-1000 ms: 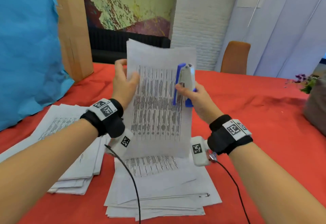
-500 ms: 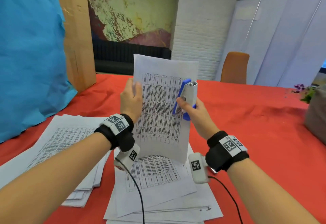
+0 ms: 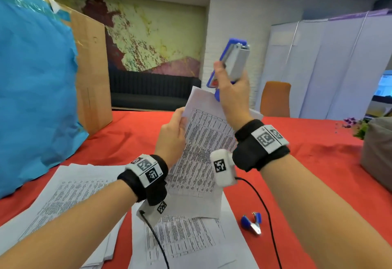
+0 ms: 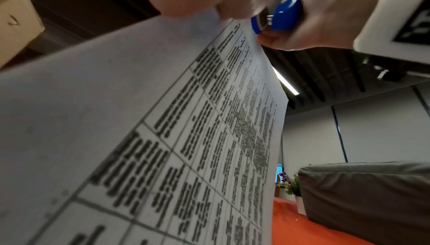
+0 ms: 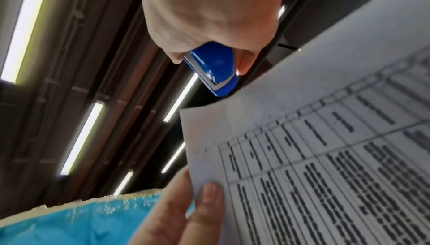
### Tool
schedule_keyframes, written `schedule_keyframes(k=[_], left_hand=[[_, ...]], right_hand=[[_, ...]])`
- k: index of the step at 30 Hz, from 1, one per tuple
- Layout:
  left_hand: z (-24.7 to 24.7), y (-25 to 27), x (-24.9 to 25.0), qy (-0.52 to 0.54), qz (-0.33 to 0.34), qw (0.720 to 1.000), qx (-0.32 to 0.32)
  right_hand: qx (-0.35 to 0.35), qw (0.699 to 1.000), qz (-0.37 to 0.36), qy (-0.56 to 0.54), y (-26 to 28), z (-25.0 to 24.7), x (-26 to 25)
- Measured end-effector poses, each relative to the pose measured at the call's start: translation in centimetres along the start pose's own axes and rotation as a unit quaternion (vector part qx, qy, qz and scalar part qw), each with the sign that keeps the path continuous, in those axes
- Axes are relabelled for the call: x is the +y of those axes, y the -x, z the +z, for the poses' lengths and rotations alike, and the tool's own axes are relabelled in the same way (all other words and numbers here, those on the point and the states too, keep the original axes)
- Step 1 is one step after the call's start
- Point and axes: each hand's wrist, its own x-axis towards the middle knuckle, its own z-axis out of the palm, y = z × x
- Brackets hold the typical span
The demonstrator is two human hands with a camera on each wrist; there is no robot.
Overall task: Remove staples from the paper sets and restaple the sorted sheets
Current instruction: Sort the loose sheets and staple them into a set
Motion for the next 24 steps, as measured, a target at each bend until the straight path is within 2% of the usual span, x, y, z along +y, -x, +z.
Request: schedule_keyframes(k=[2, 4, 7, 11, 15, 24], left_hand=[[0.4, -0.2, 0.6, 0.016, 0.000, 1.000, -0.004], [0.6, -0.3, 1.1, 0.021, -0.001, 1.000, -0.006], [0.7, -0.6, 1.5, 0.017, 0.009, 1.000, -0.011], [1.0, -0.9, 1.6, 0.009, 0.008, 0.999, -0.030], [1.4, -0.9, 1.7, 0.000, 0.009, 0.999, -0.039], [1.6, -0.6, 2.3, -0.030, 0.051, 0.998, -0.019]], right_hand=[[-0.032, 0.999, 0.025, 0.035, 0.0, 0.8, 0.4], [-0.035, 0.997, 0.034, 0.054, 0.0, 1.0, 0.7], [-0.022, 0.997, 0.036, 0.063, -0.2, 1.1, 0.7], [-0.053, 0.996, 0.017, 0.066, -0.4, 1.4, 0.5], [-0.033, 0.997, 0.022, 0.065, -0.5, 1.7, 0.4], [-0.037, 0.997, 0.037, 0.053, -0.9, 1.3, 0.0]])
